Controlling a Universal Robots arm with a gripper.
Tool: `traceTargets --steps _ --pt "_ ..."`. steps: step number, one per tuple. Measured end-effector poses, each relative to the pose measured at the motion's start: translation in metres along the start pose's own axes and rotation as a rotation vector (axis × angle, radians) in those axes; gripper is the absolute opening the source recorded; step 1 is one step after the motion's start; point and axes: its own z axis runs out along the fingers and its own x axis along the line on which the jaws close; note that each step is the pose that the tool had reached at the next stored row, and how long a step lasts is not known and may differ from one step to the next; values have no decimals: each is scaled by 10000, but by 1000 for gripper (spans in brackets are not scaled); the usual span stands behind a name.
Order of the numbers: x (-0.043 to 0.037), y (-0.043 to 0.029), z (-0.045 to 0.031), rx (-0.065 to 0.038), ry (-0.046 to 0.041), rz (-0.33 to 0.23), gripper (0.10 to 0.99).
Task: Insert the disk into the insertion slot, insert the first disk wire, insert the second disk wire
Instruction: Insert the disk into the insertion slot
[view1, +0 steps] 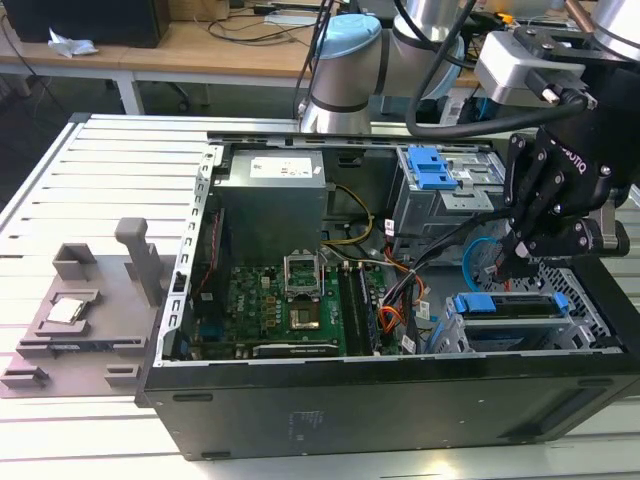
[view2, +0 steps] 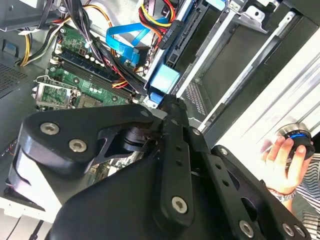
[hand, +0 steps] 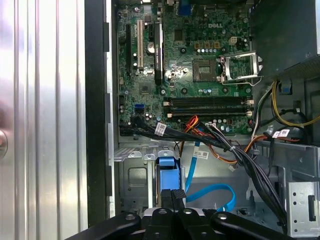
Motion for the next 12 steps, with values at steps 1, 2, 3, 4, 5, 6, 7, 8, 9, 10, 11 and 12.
traceTargets --steps 1,2,3,4,5,6,7,8,9,10,11,12 --pt "0 0 1 0 -1 0 106" --pt "0 0 1 0 0 0 106" --pt "0 0 1 0 0 0 106" --pt "0 0 1 0 0 0 106" --pt "0 0 2 -1 0 0 106" --pt "0 -2 2 0 0 0 106" --pt "0 -17 3 0 -3 -1 106" --pt "0 -32 2 -1 -2 0 106" --pt "-1 -51 0 -4 -1 0 106" --pt "-1 -84 0 -10 -1 0 106" --pt "-2 -111 2 -17 -2 -1 106" --pt "-3 -140 12 -25 -2 -1 106"
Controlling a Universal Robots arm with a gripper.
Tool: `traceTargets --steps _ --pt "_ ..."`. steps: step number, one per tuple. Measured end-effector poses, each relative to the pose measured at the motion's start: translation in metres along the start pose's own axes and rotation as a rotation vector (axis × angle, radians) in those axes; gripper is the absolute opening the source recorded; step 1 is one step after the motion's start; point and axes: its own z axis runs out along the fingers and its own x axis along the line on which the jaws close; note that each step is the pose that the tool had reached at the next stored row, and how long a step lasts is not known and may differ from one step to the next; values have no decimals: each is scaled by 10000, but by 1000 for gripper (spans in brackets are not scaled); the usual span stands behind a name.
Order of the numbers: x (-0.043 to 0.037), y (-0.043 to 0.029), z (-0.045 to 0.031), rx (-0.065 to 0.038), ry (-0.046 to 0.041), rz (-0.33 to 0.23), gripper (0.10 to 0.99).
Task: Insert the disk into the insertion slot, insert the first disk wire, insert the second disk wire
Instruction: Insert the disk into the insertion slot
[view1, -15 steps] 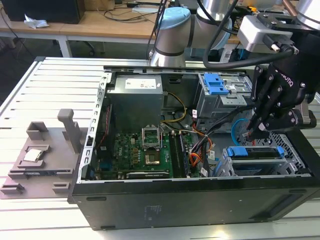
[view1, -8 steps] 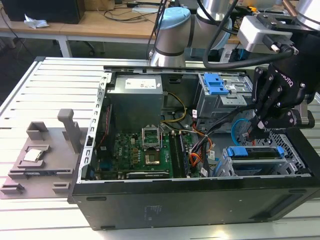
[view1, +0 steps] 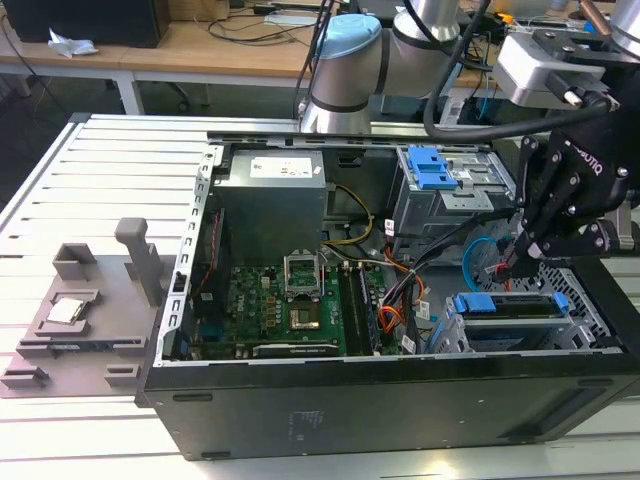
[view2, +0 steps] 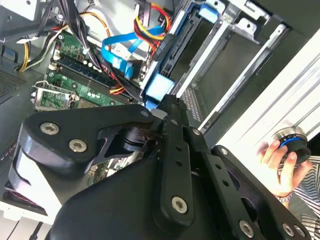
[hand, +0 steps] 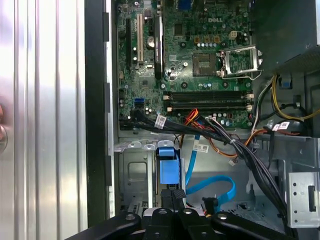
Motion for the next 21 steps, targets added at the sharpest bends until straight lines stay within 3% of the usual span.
traceTargets --steps 4,16,21 --pt "-1 -73 51 -14 2 0 106" --pt "-3 -174 169 -14 2 0 106" --pt "-4 -198 180 -14 2 1 106"
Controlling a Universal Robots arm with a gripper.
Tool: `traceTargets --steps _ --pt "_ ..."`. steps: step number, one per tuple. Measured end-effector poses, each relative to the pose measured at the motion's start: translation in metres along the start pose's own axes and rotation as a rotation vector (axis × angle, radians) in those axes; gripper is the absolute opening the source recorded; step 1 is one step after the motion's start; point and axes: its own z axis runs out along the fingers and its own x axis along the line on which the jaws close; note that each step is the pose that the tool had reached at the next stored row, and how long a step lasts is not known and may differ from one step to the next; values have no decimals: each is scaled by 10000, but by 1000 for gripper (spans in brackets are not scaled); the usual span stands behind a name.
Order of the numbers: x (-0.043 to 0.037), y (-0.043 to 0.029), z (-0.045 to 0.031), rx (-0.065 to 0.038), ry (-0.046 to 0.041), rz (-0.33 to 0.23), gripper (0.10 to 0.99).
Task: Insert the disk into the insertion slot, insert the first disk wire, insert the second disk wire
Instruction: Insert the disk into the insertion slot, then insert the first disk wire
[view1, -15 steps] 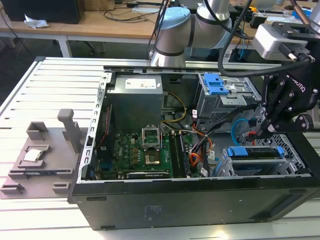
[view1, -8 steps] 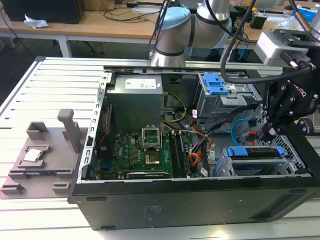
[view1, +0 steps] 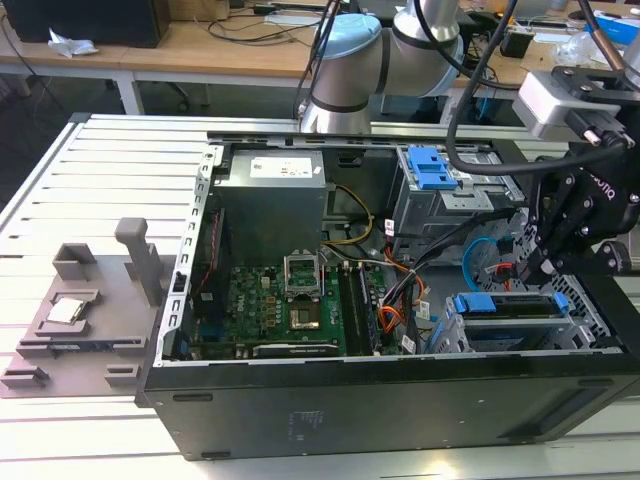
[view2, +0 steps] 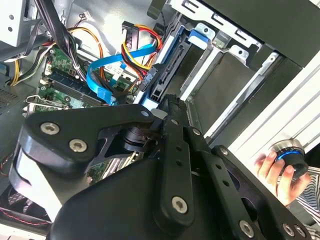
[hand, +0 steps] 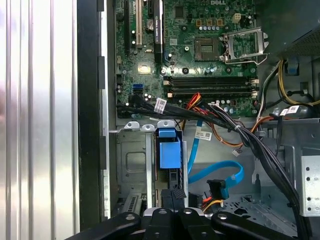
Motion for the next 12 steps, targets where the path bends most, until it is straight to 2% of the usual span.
traceTargets --steps 11,12 --pt "0 -6 0 0 -1 -1 114" --pt "0 -6 0 -1 0 0 169"
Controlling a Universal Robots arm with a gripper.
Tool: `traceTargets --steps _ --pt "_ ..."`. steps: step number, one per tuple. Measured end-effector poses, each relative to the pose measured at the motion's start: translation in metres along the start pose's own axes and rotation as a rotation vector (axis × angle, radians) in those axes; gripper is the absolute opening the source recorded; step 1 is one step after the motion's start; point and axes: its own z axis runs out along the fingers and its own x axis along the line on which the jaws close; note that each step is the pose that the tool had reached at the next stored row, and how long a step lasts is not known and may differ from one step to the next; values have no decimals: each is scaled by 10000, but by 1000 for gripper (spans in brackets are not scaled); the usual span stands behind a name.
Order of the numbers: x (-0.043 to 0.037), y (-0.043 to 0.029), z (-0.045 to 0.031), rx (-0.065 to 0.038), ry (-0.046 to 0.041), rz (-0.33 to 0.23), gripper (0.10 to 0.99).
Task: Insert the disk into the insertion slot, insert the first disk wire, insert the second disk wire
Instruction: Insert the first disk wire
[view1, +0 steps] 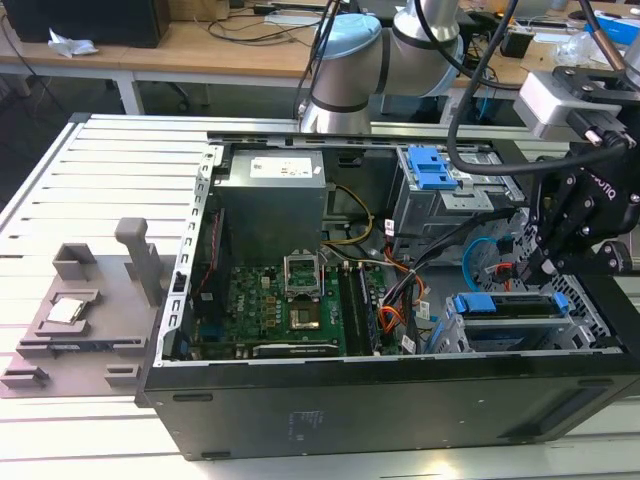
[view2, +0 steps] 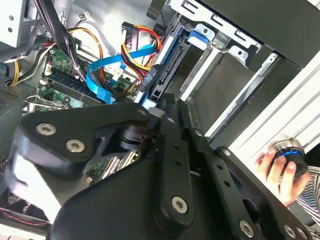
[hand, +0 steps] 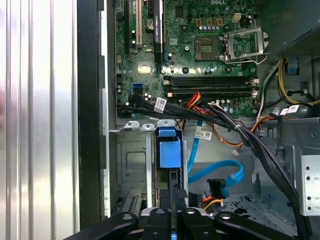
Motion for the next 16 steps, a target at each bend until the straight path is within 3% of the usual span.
traceTargets --steps 3,8,12,16 --pt "0 -2 0 0 -1 0 361" --pt "-79 -1 0 0 5 0 361" --pt "-82 -1 2 0 5 0 361" --pt "-82 -8 55 -1 5 0 361"
